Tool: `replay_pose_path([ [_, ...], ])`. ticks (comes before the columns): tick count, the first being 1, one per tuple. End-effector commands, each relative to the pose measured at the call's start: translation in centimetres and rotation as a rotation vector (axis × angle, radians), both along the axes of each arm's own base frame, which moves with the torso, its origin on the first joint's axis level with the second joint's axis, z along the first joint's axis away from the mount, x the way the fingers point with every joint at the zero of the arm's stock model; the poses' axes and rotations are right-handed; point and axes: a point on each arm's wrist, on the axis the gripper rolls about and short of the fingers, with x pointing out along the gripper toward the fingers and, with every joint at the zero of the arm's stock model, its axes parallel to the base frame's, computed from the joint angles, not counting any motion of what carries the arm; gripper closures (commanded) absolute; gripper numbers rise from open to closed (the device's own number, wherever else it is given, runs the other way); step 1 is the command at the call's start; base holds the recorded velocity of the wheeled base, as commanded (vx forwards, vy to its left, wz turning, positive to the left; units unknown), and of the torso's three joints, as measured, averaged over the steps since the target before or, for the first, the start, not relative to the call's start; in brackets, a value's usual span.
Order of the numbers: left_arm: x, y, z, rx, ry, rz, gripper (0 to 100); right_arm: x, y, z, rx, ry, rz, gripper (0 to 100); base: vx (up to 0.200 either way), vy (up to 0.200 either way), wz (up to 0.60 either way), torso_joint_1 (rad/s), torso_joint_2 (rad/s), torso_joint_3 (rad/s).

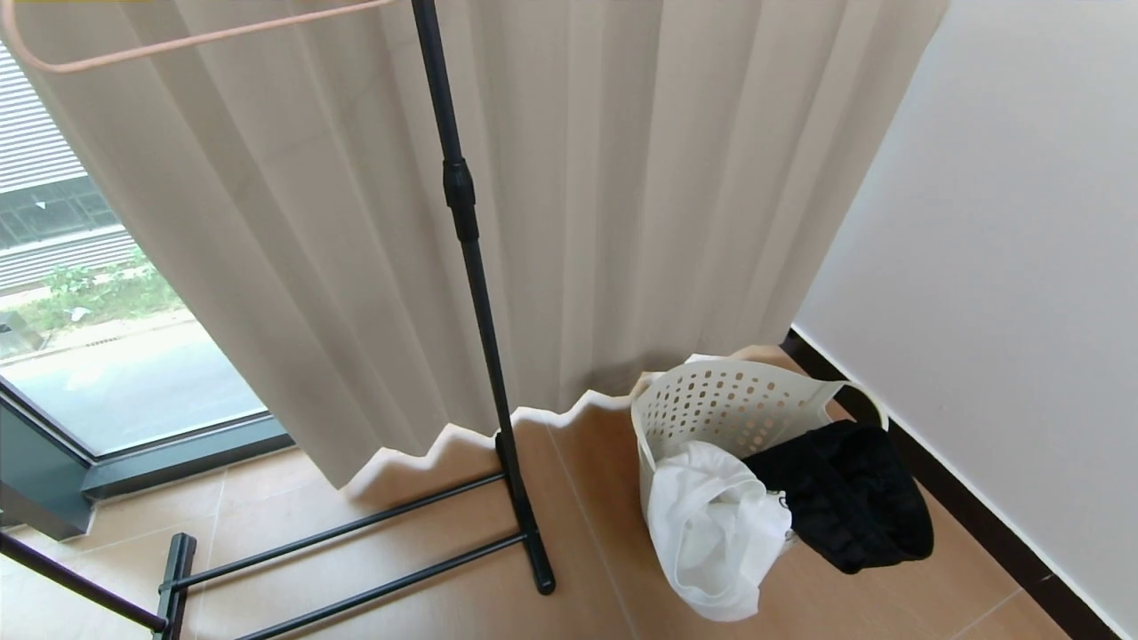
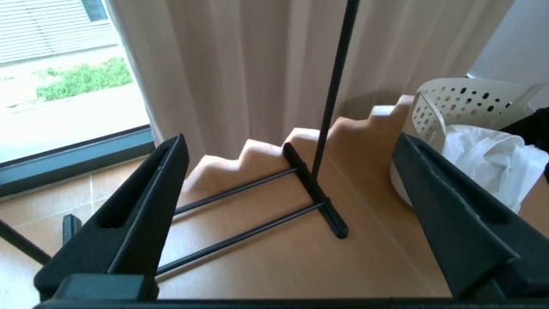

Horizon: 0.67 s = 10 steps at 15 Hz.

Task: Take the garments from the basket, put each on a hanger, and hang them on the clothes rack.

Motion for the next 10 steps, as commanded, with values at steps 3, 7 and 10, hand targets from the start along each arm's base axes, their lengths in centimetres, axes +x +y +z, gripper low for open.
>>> replay_pose_path([
  [3, 0.0, 0.0, 0.0, 0.0, 0.0, 0.0, 0, 0.0, 0.0, 0.0, 0.0, -0.001, 0.001, 0, 0.0, 0.0, 0.0, 0.005, 0.0, -0.193],
  [7, 0.0, 0.0, 0.0, 0.0, 0.0, 0.0, 0, 0.0, 0.0, 0.0, 0.0, -0.001, 0.001, 0, 0.0, 0.0, 0.0, 0.006, 0.0, -0.199],
  [10, 0.0, 0.0, 0.0, 0.0, 0.0, 0.0, 0, 0.0, 0.0, 0.0, -0.002, -0.001, 0.001, 0, 0.0, 0.0, 0.0, 0.001, 0.0, -0.196],
])
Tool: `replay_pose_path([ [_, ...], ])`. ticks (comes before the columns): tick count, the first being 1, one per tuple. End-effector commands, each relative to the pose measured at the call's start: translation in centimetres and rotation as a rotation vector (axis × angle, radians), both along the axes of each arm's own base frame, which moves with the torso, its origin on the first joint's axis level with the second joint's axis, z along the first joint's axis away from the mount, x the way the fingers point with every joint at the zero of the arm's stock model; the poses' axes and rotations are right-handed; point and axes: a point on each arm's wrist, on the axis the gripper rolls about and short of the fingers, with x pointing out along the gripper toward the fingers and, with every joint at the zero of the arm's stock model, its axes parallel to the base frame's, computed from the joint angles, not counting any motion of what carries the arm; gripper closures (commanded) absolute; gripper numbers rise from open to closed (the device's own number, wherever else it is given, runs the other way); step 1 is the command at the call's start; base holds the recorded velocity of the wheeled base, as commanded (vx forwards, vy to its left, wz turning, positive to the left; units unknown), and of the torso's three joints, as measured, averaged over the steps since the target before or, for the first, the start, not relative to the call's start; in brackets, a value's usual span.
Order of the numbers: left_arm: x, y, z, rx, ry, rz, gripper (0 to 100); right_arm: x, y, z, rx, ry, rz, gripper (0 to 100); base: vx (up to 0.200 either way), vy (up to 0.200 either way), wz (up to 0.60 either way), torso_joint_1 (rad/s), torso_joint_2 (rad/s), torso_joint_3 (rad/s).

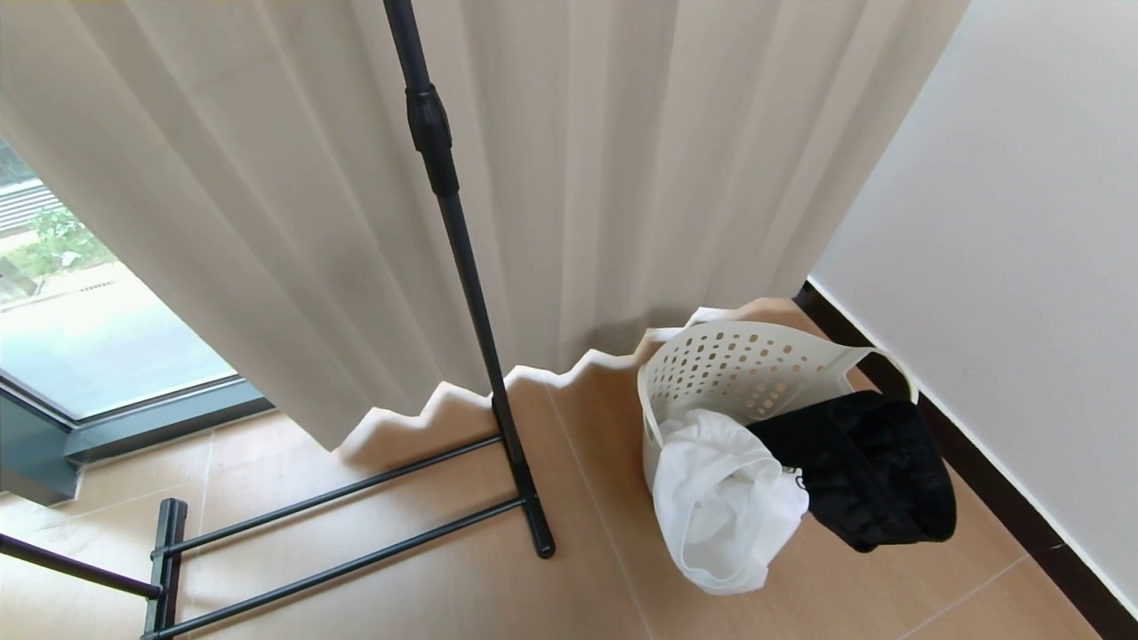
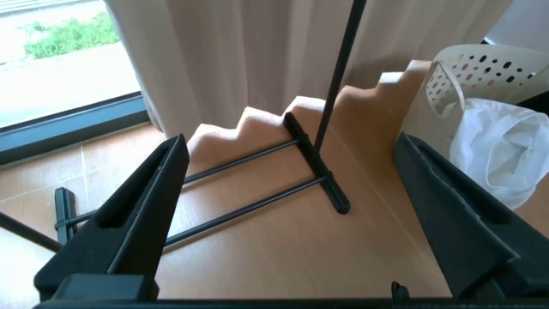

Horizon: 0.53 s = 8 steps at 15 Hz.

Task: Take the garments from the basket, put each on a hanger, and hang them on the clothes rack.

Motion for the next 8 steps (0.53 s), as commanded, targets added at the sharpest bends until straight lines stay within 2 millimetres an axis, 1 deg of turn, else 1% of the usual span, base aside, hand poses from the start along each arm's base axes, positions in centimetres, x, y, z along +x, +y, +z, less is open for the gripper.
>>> replay_pose_path([
  [1, 0.0, 0.0, 0.01, 0.0, -0.001, 0.0, 0, 0.0, 0.0, 0.0, 0.0, -0.001, 0.0, 0, 0.0, 0.0, 0.0, 0.002, 0.0, -0.203],
  [8, 0.0, 0.0, 0.01, 0.0, -0.001, 0.0, 0, 0.01, 0.0, 0.0, 0.0, 0.001, 0.0, 0, 0.0, 0.0, 0.0, 0.0, 0.0, -0.191],
])
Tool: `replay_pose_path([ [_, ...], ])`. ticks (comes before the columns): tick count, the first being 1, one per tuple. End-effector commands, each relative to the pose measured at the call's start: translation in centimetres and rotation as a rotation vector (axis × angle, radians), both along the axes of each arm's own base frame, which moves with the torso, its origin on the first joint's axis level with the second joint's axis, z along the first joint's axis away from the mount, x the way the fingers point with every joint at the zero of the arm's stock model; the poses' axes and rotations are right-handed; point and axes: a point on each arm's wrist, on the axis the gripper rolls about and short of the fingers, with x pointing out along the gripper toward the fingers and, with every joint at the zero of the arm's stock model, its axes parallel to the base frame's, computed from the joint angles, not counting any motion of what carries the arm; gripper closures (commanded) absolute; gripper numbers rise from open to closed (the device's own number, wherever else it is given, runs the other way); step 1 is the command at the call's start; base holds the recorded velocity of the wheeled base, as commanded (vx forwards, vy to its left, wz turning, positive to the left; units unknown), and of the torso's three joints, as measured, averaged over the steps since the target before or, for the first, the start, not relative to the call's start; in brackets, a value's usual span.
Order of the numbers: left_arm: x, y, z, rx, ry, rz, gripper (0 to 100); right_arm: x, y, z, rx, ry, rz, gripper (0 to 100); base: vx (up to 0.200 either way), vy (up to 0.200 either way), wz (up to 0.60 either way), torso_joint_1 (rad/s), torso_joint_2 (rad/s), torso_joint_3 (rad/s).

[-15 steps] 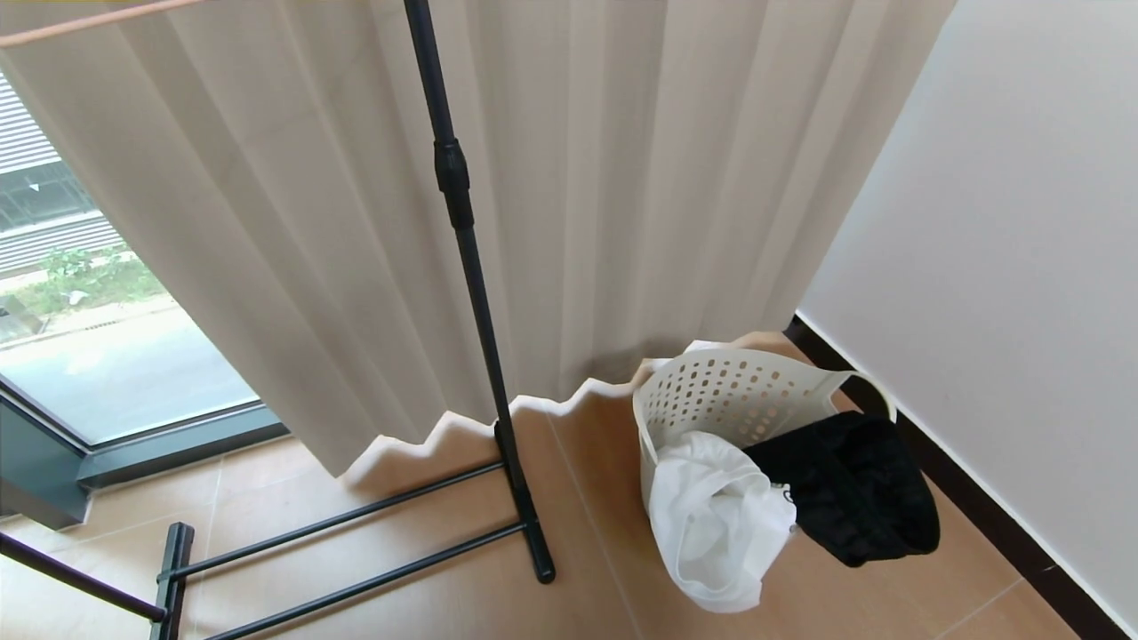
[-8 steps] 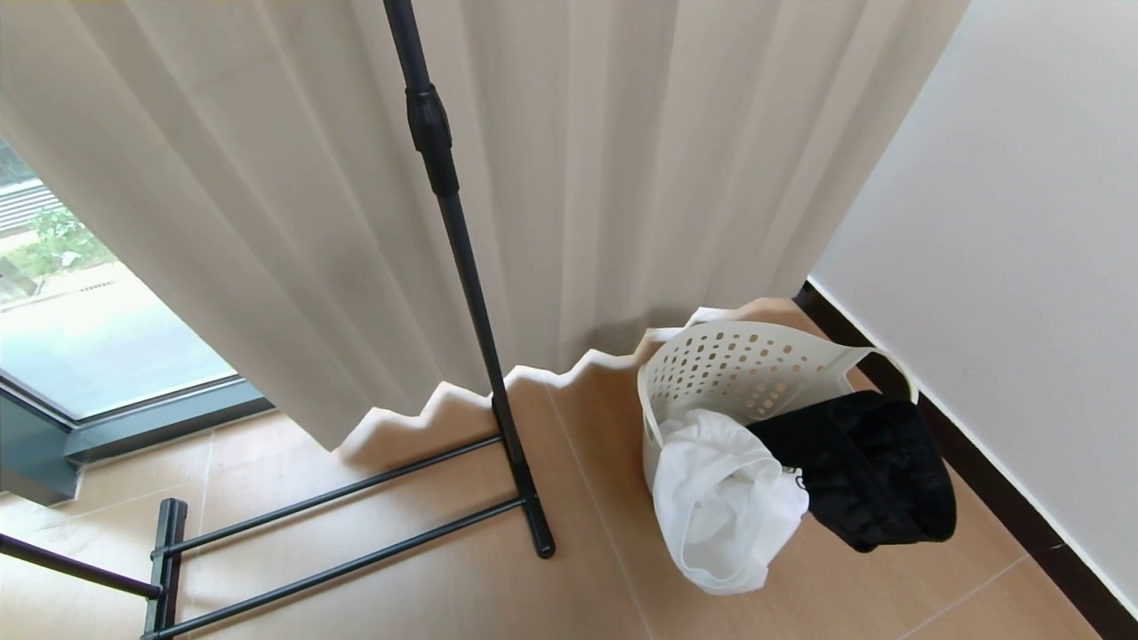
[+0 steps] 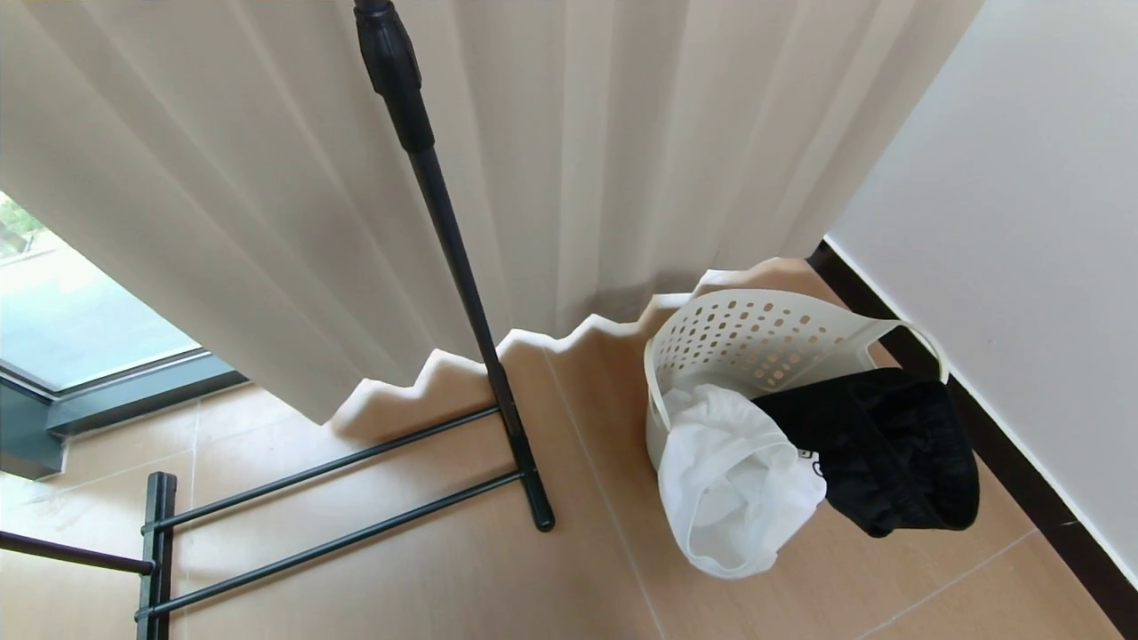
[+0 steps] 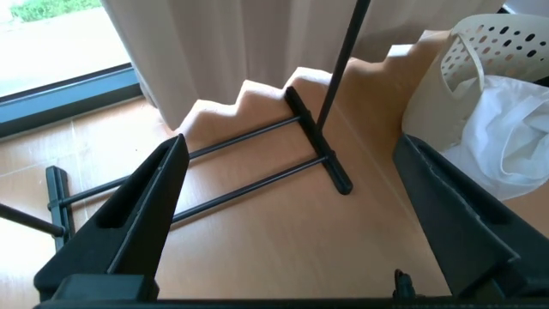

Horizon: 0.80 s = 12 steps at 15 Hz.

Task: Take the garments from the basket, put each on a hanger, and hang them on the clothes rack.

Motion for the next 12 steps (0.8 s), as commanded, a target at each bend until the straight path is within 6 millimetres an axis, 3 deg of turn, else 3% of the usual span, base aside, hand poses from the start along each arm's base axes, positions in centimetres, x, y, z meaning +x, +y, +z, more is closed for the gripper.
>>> replay_pose_path([
  [1, 0.0, 0.0, -0.01, 0.0, 0.001, 0.0, 0, 0.0, 0.0, -0.01, 0.0, 0.0, 0.001, 0, 0.0, 0.0, 0.0, -0.002, 0.0, -0.193],
  [12, 0.0, 0.0, 0.01, 0.0, -0.001, 0.0, 0, 0.0, 0.0, -0.01, 0.0, 0.0, 0.001, 0, 0.0, 0.0, 0.0, 0.001, 0.0, -0.18],
])
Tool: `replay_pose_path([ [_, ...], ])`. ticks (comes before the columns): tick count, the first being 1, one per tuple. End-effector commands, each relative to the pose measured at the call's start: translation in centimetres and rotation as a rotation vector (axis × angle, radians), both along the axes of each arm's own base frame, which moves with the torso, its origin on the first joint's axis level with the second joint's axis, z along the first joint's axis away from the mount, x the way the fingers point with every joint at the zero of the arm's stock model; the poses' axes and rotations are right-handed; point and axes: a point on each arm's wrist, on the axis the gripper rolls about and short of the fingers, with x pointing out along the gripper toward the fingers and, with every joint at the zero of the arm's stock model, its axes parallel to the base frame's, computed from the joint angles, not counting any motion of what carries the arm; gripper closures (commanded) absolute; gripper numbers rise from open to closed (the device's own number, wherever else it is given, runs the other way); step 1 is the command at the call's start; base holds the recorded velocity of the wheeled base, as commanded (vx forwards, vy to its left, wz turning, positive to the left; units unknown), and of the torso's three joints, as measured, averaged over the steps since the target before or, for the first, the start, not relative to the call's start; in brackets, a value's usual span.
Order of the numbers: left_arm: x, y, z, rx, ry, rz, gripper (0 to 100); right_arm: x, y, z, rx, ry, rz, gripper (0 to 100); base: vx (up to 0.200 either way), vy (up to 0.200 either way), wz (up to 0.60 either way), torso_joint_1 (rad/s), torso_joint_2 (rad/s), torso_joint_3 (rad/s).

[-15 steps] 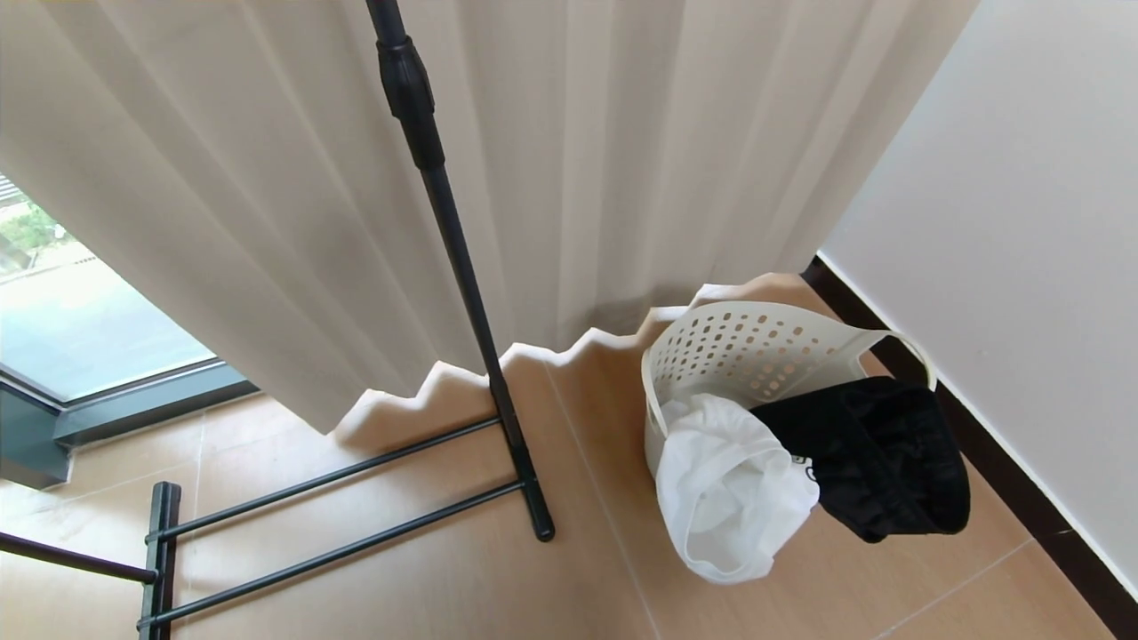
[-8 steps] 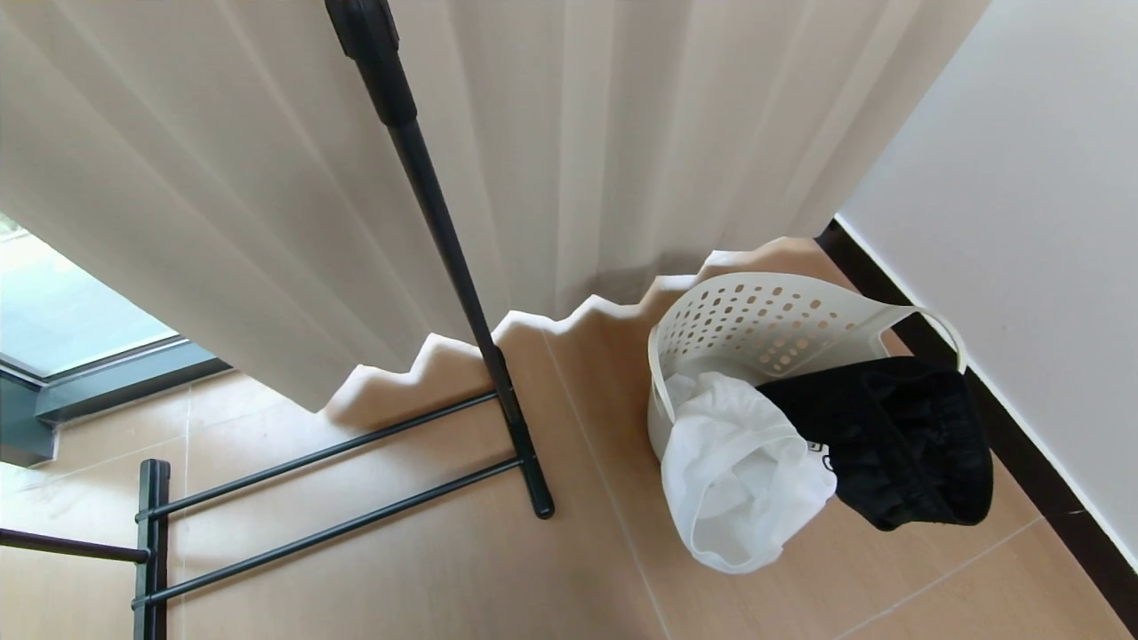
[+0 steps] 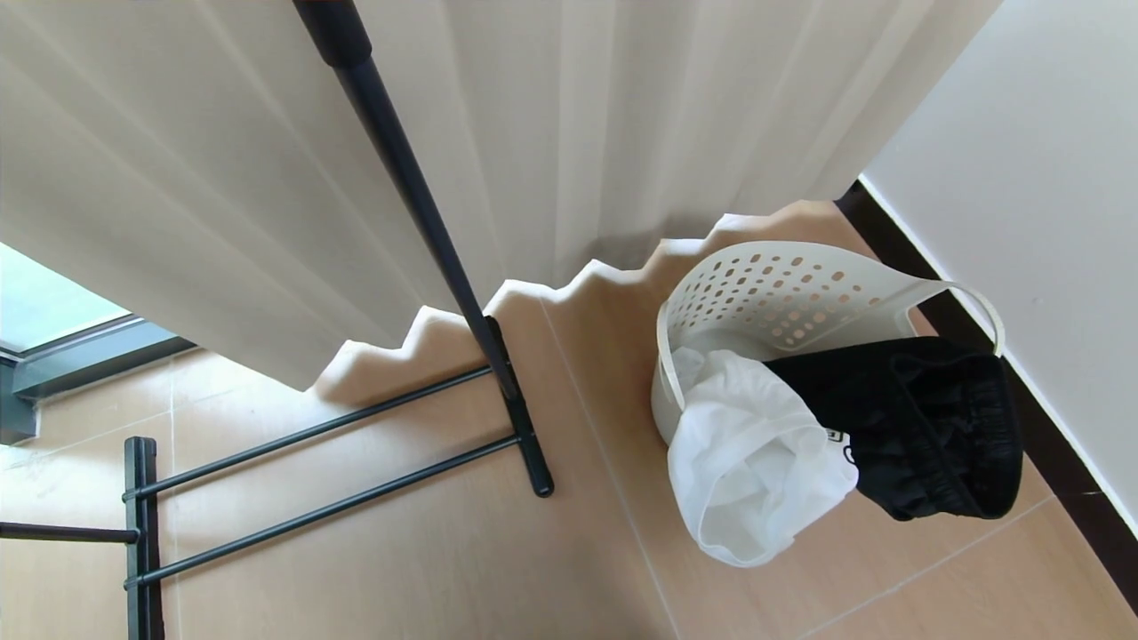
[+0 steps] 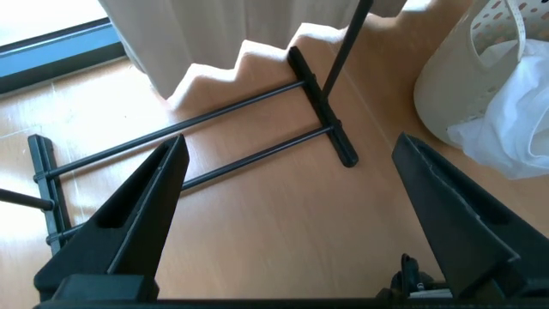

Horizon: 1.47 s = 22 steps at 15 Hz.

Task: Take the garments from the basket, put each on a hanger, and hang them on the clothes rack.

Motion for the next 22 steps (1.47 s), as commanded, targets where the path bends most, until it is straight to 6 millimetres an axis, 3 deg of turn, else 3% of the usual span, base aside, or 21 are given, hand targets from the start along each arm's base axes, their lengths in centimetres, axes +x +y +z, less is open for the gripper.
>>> replay_pose_path([
  [1, 0.0, 0.0, 0.0, 0.0, 0.001, 0.0, 0, 0.0, 0.0, 0.0, 0.0, 0.0, 0.0, 0, 0.0, 0.0, 0.0, 0.0, 0.0, 0.0],
  [19, 0.0, 0.0, 0.0, 0.0, -0.004, 0.0, 0, 0.1, 0.0, 0.0, -0.044, 0.016, 0.016, 0, 0.0, 0.0, 0.0, 0.0, 0.0, -0.014],
  [22, 0.0, 0.0, 0.1, -0.002, -0.005, 0.001, 0, 1.4, 0.0, 0.3, -0.042, 0.184, 0.012, 0, 0.0, 0.0, 0.0, 0.0, 0.0, 0.0],
])
